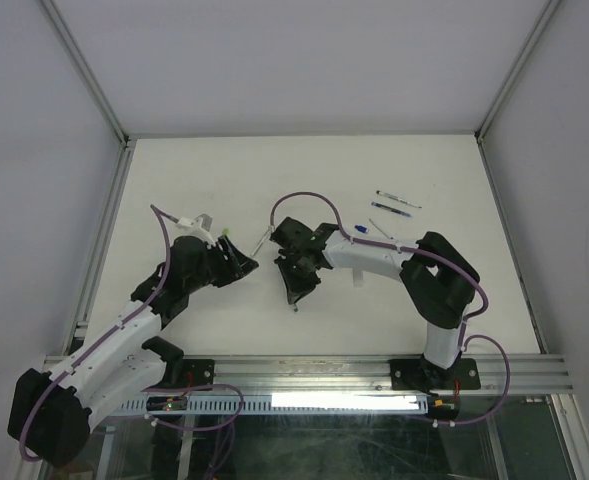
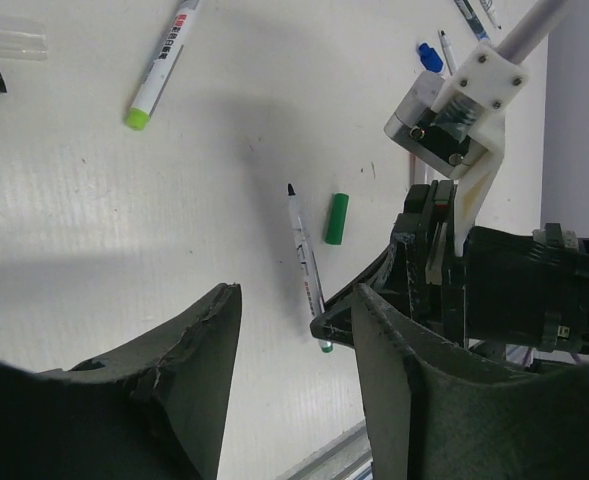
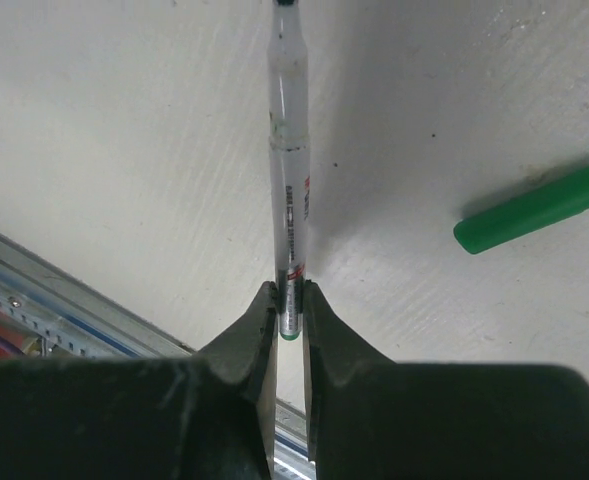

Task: Insert the pens into the pen caps
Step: Pick up the pen from the center of the board.

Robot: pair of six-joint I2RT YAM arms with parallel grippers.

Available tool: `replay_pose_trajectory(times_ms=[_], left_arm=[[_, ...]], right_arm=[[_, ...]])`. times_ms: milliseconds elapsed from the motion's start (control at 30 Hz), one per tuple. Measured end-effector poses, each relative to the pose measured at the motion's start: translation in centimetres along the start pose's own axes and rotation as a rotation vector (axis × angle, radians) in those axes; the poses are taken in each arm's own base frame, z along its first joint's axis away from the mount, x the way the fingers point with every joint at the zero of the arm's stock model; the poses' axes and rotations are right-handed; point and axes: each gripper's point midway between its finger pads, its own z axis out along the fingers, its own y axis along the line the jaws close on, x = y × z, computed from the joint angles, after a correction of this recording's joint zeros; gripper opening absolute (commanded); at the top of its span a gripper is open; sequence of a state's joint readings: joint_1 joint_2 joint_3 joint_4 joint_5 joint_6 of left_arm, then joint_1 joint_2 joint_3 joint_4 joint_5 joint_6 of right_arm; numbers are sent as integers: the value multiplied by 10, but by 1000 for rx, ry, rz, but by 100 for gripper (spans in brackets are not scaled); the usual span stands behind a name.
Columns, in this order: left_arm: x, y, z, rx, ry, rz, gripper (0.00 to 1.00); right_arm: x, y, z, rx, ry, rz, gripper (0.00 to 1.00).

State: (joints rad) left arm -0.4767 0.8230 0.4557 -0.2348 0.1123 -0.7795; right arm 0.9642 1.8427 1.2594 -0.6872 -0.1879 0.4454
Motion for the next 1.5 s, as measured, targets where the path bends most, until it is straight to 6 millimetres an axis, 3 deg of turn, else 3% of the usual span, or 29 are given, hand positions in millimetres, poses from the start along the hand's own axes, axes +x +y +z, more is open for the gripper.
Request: replay_pose_trajectory(times_ms=[700,1500], left_arm=[[29,12,36,54,79,-79,53],[34,6,56,110,105,-144,51]], right_arm=[[-12,15,-3,-86,-35,33,8],[-25,33,-13,-163,-81,63,9]])
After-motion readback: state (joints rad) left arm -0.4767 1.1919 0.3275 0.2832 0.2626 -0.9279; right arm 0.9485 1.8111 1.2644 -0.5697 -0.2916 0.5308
